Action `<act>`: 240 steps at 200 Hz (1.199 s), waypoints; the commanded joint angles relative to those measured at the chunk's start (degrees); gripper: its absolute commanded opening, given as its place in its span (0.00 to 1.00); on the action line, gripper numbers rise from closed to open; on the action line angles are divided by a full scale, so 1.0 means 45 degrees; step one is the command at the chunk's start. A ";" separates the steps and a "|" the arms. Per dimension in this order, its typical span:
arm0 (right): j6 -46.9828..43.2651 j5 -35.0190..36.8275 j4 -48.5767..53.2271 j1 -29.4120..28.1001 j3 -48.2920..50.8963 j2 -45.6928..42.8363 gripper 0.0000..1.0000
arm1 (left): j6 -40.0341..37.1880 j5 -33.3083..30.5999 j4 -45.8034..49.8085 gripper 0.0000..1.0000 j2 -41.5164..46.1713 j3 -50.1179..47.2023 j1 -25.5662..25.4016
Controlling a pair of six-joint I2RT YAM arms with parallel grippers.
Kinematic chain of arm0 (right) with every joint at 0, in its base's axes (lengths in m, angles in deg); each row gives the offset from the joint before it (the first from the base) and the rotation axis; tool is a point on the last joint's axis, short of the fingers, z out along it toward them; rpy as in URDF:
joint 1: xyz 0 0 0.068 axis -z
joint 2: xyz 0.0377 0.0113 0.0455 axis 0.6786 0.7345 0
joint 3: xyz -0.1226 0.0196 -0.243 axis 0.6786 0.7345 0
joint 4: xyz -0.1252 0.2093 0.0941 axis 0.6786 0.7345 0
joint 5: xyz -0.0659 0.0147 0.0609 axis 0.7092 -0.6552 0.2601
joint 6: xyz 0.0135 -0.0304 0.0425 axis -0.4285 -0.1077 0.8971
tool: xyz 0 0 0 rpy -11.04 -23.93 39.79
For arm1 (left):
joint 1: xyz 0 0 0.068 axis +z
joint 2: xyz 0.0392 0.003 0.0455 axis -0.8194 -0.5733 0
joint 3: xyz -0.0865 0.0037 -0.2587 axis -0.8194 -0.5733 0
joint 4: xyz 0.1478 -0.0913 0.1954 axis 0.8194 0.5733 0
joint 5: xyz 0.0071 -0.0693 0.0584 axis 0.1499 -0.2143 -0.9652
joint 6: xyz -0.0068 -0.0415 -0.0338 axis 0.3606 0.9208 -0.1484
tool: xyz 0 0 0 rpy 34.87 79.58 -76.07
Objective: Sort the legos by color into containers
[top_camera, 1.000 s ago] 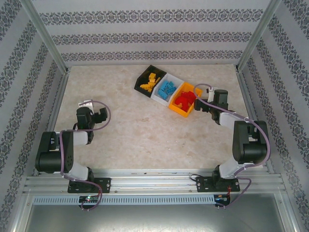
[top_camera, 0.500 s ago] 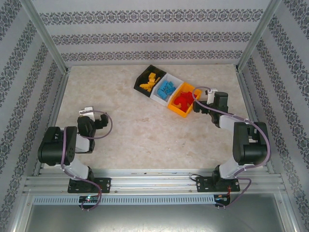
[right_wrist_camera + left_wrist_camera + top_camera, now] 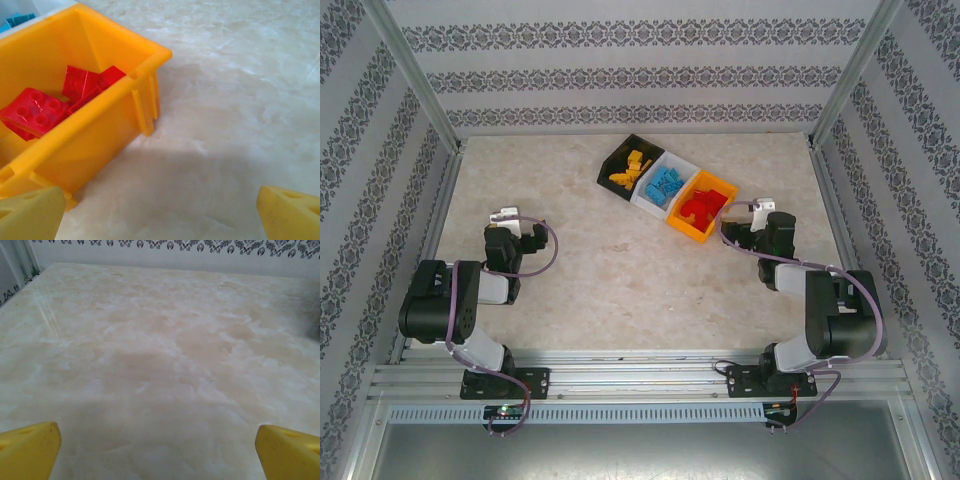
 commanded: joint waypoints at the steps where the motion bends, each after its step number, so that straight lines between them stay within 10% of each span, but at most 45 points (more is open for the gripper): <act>1: 0.0154 0.0635 -0.2979 -0.0169 0.0763 0.0125 0.98 | -0.0242 -0.0174 0.0153 1.00 0.0125 0.0061 -0.0095; 240: 0.0220 0.1488 -0.3196 -0.0357 0.0778 0.0336 0.98 | -0.0266 -0.0076 -0.0016 1.00 0.0128 -0.0033 -0.0101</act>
